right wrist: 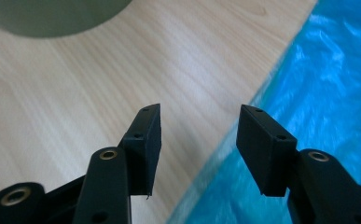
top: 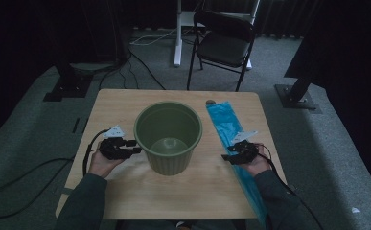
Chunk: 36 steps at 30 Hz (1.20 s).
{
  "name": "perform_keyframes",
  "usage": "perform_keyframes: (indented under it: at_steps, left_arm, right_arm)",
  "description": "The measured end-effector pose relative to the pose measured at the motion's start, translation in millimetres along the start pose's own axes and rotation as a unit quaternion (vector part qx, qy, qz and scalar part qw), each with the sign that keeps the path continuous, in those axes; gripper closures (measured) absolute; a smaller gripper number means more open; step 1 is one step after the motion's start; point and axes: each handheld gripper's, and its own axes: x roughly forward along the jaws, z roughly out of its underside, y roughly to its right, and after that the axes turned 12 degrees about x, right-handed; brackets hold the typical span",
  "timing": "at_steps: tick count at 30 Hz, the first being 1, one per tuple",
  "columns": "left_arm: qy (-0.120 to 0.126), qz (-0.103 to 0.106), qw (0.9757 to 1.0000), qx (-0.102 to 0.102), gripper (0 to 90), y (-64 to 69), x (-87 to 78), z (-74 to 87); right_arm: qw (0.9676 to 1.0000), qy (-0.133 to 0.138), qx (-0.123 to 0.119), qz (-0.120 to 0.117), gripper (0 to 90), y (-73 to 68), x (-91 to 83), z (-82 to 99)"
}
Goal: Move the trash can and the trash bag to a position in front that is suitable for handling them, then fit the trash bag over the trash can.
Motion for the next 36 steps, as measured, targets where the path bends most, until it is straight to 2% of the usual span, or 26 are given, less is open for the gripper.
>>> perform_keyframes:
  at_steps: [5, 9, 13, 19, 23, 26, 29, 31, 34, 36]
  left_arm:
    - [-0.003, 0.0, 1.0, 0.001, 55.2, 0.3, 0.3, -0.3]
    - [-0.001, -0.002, 1.0, -0.001, 55.1, -0.3, 0.8, -0.4]
    - [-0.001, -0.002, 1.0, -0.002, 55.0, -0.6, 1.1, -0.1]
    - [0.0, -0.001, 1.0, -0.003, 54.6, -0.7, 0.5, -0.1]
    - [0.002, -0.001, 1.0, -0.006, 54.2, -1.2, -0.7, -0.2]
    - [0.002, 0.0, 1.0, -0.005, 54.0, -1.0, -0.5, -0.4]
    - [0.001, 0.001, 1.0, -0.003, 53.8, -0.7, -0.2, -0.9]
    - [0.001, 0.0, 1.0, -0.003, 53.7, -0.3, -0.3, -1.1]
    - [0.002, 0.0, 1.0, -0.001, 53.6, 0.1, -1.3, -1.0]
    - [0.002, 0.0, 1.0, -0.002, 53.6, -0.1, -2.1, -0.6]
  right_arm:
    - [0.9999, 0.0, 0.008, 0.008, 46.9, 2.7, 7.8, -5.8]
    - [0.9993, 0.013, 0.033, 0.013, 43.5, 10.7, 8.2, -11.5]
    - [0.9985, 0.014, 0.043, 0.029, 40.4, 17.1, 10.4, -18.4]
    - [0.9972, 0.014, 0.055, 0.049, 37.8, 24.2, 16.5, -30.1]
    - [0.9966, 0.011, 0.054, 0.061, 36.0, 28.2, 22.6, -37.4]
    - [0.9961, 0.017, 0.06, 0.063, 35.6, 31.3, 24.4, -41.3]
    - [0.9946, 0.028, 0.079, 0.061, 32.6, 35.7, 29.5, -49.5]
    - [0.9939, 0.021, 0.072, 0.08, 32.3, 35.6, 34.2, -53.9]
    - [0.9916, 0.009, 0.084, 0.098, 31.8, 41.1, 42.7, -55.5]
    - [0.9902, 0.003, 0.095, 0.102, 31.0, 45.9, 47.3, -54.2]
